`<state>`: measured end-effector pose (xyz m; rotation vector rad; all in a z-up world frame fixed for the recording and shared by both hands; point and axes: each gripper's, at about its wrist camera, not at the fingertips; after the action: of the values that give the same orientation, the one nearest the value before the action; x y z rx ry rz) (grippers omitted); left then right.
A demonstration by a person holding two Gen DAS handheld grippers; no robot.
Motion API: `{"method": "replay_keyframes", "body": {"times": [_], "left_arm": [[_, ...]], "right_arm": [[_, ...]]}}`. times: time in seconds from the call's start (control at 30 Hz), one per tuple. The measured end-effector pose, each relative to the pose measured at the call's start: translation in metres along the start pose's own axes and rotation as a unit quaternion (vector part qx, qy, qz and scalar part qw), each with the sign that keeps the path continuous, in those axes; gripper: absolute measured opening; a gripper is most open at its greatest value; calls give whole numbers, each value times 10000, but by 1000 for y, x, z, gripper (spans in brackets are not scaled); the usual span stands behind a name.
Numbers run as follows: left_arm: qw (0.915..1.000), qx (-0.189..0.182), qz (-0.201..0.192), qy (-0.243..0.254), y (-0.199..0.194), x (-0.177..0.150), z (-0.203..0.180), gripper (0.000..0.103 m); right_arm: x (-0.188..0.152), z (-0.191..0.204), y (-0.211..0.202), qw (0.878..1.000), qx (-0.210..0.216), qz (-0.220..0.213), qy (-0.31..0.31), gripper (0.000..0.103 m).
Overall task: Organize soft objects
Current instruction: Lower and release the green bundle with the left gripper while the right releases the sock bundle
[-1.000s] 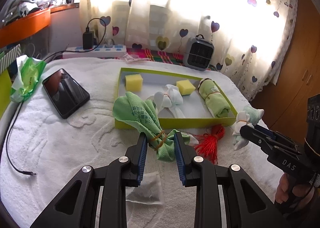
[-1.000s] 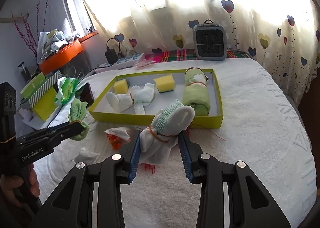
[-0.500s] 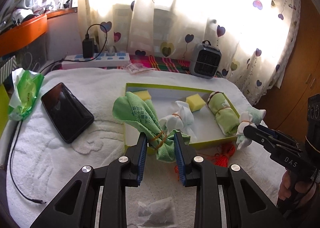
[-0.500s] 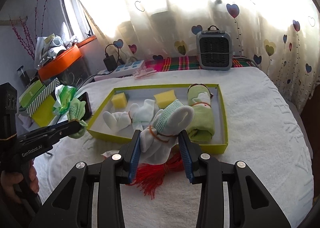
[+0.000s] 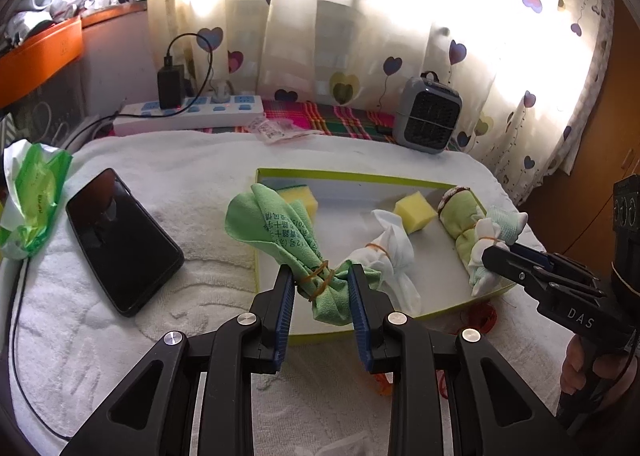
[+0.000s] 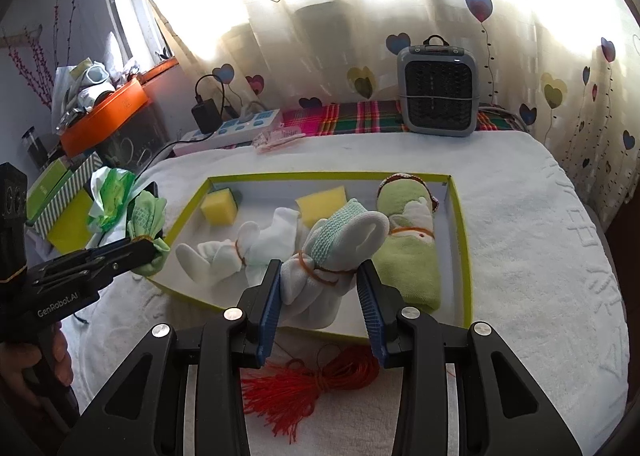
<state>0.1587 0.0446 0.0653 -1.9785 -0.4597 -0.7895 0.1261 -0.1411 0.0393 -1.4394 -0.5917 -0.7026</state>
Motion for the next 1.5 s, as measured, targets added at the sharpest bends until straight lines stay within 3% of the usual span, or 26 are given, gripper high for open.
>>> {"method": "replay_keyframes", "body": {"times": [0.6, 1.1, 1.5], "left_arm": [[9995, -34, 325, 15, 38, 9, 9, 25], [9993, 33, 378, -47, 47, 9, 13, 26], [9990, 254, 351, 66, 45, 6, 8, 32]], "right_arm": [[7, 20, 45, 9983, -13, 414, -413, 39], [9, 23, 51, 9982, -57, 344, -495, 39], [6, 23, 46, 9983, -197, 232, -506, 42]]}}
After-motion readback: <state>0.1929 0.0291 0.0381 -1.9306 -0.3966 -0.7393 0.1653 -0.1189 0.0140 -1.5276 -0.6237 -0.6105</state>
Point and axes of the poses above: each gripper's, at about its wrist camera, not at the fingertips, and y roughly the way its jaws point, z to its left, x to its top, and after that the axes turned 14 degrees about -x, right-handed
